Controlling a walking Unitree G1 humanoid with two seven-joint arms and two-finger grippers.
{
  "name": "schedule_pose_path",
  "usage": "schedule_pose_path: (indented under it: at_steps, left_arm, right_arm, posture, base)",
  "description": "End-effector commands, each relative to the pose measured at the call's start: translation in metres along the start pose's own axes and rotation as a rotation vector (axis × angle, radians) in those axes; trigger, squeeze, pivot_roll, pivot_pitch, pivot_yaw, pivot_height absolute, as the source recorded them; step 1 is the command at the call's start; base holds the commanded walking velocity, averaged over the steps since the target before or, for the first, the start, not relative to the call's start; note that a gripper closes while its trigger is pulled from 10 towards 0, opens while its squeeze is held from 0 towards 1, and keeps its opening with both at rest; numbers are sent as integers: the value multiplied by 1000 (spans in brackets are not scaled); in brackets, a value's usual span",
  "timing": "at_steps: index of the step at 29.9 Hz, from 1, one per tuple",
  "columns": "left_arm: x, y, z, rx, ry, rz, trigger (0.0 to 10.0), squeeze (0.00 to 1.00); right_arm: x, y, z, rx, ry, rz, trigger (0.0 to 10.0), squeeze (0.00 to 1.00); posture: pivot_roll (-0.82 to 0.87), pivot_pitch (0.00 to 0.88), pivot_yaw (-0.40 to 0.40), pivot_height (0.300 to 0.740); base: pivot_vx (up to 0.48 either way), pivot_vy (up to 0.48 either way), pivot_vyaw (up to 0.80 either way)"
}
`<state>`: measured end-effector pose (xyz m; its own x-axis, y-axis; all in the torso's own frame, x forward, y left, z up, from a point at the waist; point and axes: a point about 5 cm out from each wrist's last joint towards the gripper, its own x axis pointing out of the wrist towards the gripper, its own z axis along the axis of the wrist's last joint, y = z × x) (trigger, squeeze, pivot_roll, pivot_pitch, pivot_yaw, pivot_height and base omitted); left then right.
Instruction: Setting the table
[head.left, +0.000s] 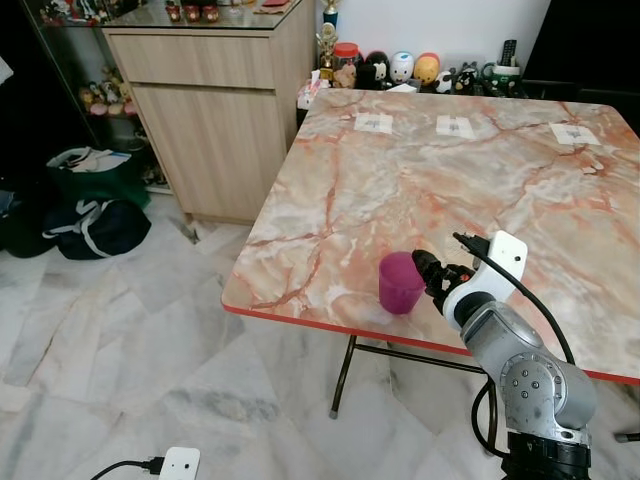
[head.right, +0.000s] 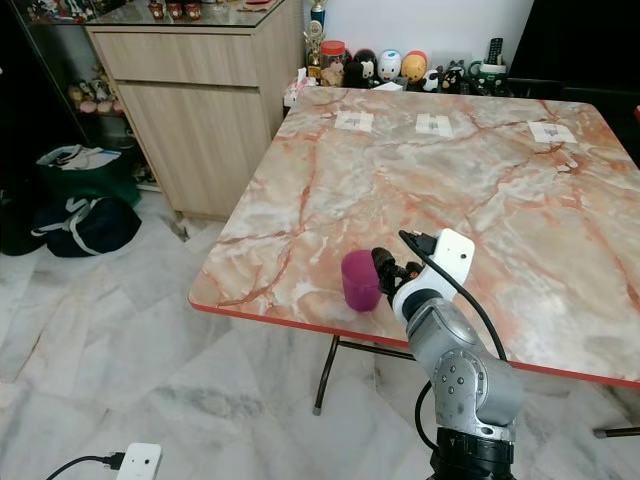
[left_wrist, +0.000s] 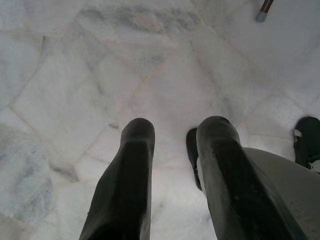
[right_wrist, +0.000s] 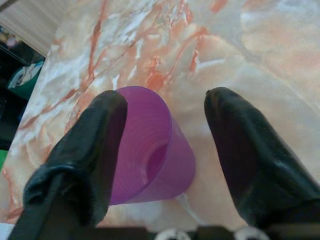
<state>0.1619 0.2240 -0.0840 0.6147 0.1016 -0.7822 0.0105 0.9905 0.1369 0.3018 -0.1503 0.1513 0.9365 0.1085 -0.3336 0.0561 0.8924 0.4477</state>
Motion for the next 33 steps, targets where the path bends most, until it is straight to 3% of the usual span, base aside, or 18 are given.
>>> schedule_pose_path:
  at_steps: [1, 15, 16, 17, 18, 19, 20, 26, 27, 28, 29, 30, 33]
  left_arm:
    - [-2, 0, -6, 5, 13, -1, 10000, 0]
    - [-1, 0, -5, 14, 11, -6, 10000, 0]
    - [-1, 0, -4, 16, 10, -8, 10000, 0]
    - [-1, -1, -4, 16, 9, -10, 10000, 0]
    - [-1, -1, -4, 16, 9, -10, 10000, 0]
    - [-1, -1, -4, 17, 9, -12, 10000, 0]
    - [-1, -1, -4, 19, 9, -13, 10000, 0]
    - [-1, -2, -5, 21, 10, -18, 10000, 0]
    - [-1, -2, -5, 21, 10, -18, 10000, 0]
    - [-1, -2, -5, 21, 11, -17, 10000, 0]
    - [-1, -2, -5, 21, 11, -17, 10000, 0]
    - [-2, -2, -6, 21, 12, -17, 10000, 0]
    - [-2, -2, -7, 21, 16, -19, 10000, 0]
  right_arm:
    - [-3, 0, 1, -7, -3, -4, 10000, 0]
    - [-3, 1, -3, 5, 16, 2, 10000, 0]
    - [-2, 3, -3, 7, 16, 9, 5725, 0]
    - [-2, 4, -3, 8, 16, 12, 4275, 0]
    - [-2, 4, -3, 8, 16, 12, 4275, 0]
    - [-2, 4, -4, 7, 19, 12, 6157, 0]
    - [-2, 4, -4, 5, 21, 12, 10000, 0]
    - [-2, 5, -6, -2, 27, 14, 10000, 0]
    - [-2, 5, -6, 1, 25, 13, 8941, 0]
    - [-2, 4, -5, 3, 25, 12, 4980, 0]
    - [-2, 4, -5, 3, 24, 12, 4980, 0]
    - [-1, 4, -5, 4, 25, 10, 2196, 0]
    - [-1, 6, -6, -3, 28, 21, 2745, 0]
  posture:
    - [-34, 61, 6, 740]
    - [-34, 64, 11, 740]
    - [-36, 66, 12, 740]
    - [-34, 66, 13, 740]
    - [-34, 66, 13, 740]
    - [-34, 69, 13, 740]
    - [-33, 69, 13, 740]
    - [-31, 71, 14, 740]
    - [-32, 72, 15, 740]
    - [-32, 72, 15, 740]
    - [-32, 72, 15, 740]
    - [-31, 73, 15, 740]
    - [-32, 74, 16, 740]
  base:
    - [0, 0, 0]
    - [0, 0, 0]
    - [0, 0, 0]
    - [0, 0, 0]
    - [0, 0, 0]
    - [0, 0, 0]
    - [0, 0, 0]
    - [0, 0, 0]
    - [0, 0, 0]
    - [0, 0, 0]
    - [0, 0, 0]
    - [0, 0, 0]
    - [0, 0, 0]
